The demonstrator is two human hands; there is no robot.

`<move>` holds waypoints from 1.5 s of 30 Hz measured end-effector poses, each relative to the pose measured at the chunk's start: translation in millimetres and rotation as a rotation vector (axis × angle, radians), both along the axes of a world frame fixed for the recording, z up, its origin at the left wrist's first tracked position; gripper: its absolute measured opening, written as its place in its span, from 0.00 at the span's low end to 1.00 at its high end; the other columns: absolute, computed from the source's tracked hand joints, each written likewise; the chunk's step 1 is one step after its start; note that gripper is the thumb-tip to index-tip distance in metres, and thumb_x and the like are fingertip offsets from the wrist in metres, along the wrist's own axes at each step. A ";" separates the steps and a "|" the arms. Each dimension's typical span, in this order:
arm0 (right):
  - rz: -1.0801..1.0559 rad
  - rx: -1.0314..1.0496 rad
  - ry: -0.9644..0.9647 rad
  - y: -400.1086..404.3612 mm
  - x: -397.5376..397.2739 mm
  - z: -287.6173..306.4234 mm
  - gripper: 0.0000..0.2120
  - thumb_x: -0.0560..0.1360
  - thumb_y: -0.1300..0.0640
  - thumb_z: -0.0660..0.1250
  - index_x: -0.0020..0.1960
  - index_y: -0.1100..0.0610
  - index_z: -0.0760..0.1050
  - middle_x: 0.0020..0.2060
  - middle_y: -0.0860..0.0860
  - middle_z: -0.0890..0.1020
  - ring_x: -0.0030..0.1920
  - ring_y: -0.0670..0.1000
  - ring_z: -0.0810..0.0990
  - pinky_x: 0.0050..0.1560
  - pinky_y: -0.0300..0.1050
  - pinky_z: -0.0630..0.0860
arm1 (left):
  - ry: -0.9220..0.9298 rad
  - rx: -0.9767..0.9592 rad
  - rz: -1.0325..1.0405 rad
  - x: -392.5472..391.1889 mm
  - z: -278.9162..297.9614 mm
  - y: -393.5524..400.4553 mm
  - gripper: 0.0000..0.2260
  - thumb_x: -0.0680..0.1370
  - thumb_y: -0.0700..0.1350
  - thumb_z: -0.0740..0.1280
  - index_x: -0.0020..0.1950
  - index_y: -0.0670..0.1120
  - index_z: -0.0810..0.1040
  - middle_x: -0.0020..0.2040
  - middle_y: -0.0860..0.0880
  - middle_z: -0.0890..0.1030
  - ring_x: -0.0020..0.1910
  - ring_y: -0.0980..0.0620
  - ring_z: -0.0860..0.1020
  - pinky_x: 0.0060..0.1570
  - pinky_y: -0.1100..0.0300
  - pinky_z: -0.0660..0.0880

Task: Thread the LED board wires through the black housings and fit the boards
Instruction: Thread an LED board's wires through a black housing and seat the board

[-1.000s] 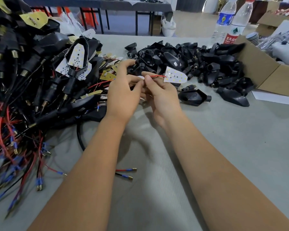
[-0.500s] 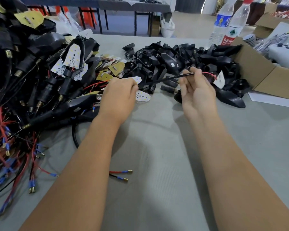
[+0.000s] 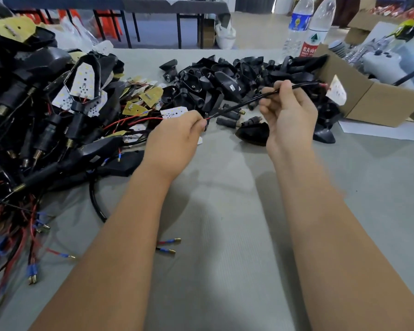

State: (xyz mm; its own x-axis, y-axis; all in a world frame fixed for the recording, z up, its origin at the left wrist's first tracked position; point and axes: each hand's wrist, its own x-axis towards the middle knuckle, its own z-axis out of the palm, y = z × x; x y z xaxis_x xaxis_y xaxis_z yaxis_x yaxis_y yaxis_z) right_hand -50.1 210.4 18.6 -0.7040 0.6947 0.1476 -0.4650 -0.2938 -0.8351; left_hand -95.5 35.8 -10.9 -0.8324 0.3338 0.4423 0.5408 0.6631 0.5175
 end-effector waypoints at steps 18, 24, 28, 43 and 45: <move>-0.035 0.610 -0.388 -11.1 -6.8 -35.6 0.10 0.76 0.51 0.67 0.37 0.51 0.77 0.33 0.46 0.82 0.36 0.43 0.79 0.43 0.39 0.76 | -0.256 -0.001 -0.088 12.0 -9.2 26.2 0.09 0.79 0.47 0.65 0.43 0.48 0.81 0.32 0.52 0.76 0.33 0.55 0.72 0.35 0.58 0.66; 0.038 0.749 -0.307 -28.9 -8.0 -36.0 0.10 0.73 0.55 0.70 0.34 0.47 0.77 0.30 0.41 0.80 0.37 0.43 0.80 0.45 0.48 0.78 | -0.172 0.099 0.011 12.8 -12.3 19.7 0.09 0.80 0.48 0.64 0.47 0.48 0.83 0.40 0.50 0.82 0.42 0.50 0.78 0.42 0.56 0.71; 0.117 0.907 -0.346 -31.8 -8.0 -40.5 0.04 0.73 0.56 0.71 0.39 0.53 0.82 0.35 0.43 0.83 0.41 0.43 0.82 0.47 0.43 0.78 | -0.204 0.210 0.069 12.9 -12.4 17.0 0.10 0.78 0.50 0.65 0.42 0.50 0.83 0.31 0.50 0.80 0.38 0.47 0.80 0.44 0.50 0.77; 0.159 0.362 -0.243 -24.4 -1.4 -29.8 0.06 0.77 0.60 0.69 0.40 0.56 0.80 0.26 0.46 0.78 0.24 0.44 0.69 0.28 0.35 0.67 | -0.203 0.219 -0.081 6.0 -10.5 4.0 0.07 0.80 0.45 0.65 0.46 0.49 0.82 0.32 0.52 0.79 0.33 0.53 0.76 0.44 0.50 0.76; 0.221 0.377 -0.218 -23.5 -1.1 -29.7 0.05 0.77 0.60 0.68 0.43 0.55 0.80 0.27 0.48 0.78 0.24 0.45 0.69 0.26 0.35 0.64 | -0.146 0.179 -0.081 7.5 -10.8 6.4 0.07 0.80 0.47 0.65 0.47 0.50 0.83 0.34 0.50 0.79 0.36 0.50 0.76 0.42 0.51 0.73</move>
